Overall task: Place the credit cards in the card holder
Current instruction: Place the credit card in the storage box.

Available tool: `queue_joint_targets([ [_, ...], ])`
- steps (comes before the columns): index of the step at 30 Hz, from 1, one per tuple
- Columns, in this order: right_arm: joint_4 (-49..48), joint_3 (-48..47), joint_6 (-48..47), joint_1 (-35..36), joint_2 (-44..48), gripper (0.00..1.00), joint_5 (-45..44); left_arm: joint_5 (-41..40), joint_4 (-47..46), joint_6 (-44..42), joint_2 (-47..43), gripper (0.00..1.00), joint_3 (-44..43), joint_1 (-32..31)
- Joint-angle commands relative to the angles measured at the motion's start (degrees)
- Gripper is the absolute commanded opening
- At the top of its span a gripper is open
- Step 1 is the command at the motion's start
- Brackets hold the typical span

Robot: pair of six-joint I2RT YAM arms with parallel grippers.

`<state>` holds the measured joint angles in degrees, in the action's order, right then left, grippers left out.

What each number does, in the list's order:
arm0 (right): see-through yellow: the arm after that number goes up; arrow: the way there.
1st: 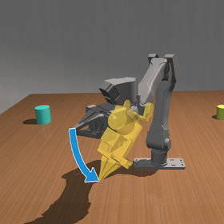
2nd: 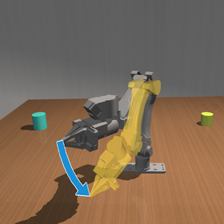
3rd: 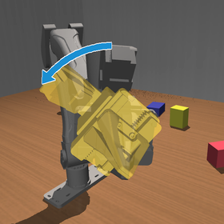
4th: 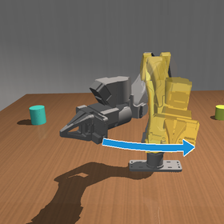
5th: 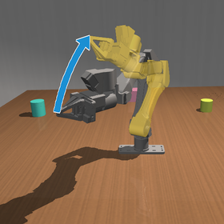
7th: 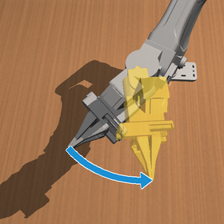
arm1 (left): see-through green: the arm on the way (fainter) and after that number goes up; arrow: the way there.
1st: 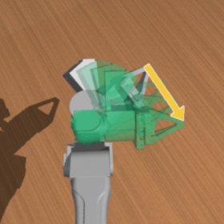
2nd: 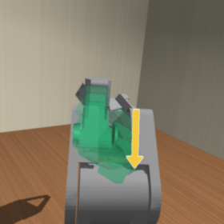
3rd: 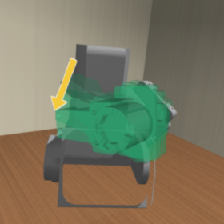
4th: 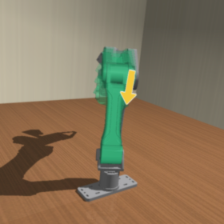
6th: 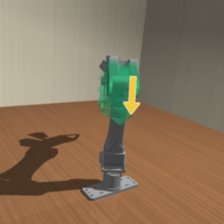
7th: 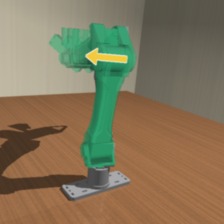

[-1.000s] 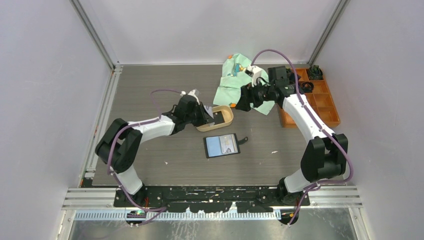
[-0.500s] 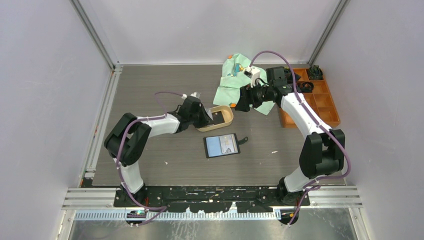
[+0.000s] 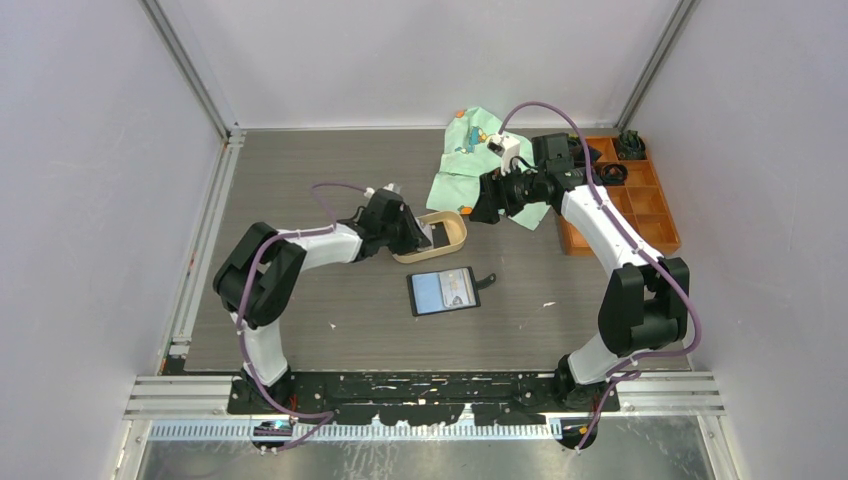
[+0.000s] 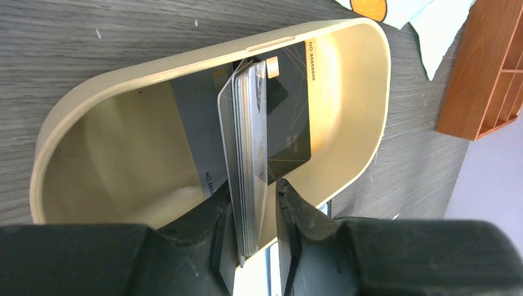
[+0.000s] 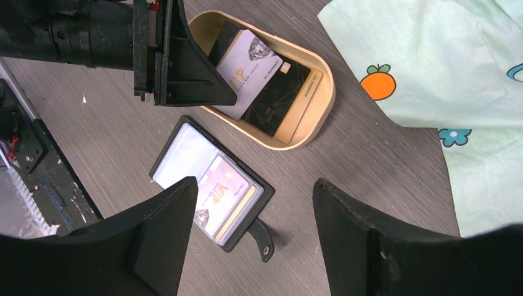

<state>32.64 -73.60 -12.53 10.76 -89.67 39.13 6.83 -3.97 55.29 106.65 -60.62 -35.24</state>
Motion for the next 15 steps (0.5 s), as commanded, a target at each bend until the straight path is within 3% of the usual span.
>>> queue_joint_targets([
  [1, -0.96, -0.68, -0.19, -0.10, 0.29, 0.74, 1.56, 1.21, -0.61, 0.54, -0.68, 0.29, -2.03, 0.99],
  [15, -0.48, -1.01, -0.37, -0.04, -0.24, 0.74, 1.91, 3.39, -1.03, -0.19, -4.85, 0.28, 0.31, 3.16],
])
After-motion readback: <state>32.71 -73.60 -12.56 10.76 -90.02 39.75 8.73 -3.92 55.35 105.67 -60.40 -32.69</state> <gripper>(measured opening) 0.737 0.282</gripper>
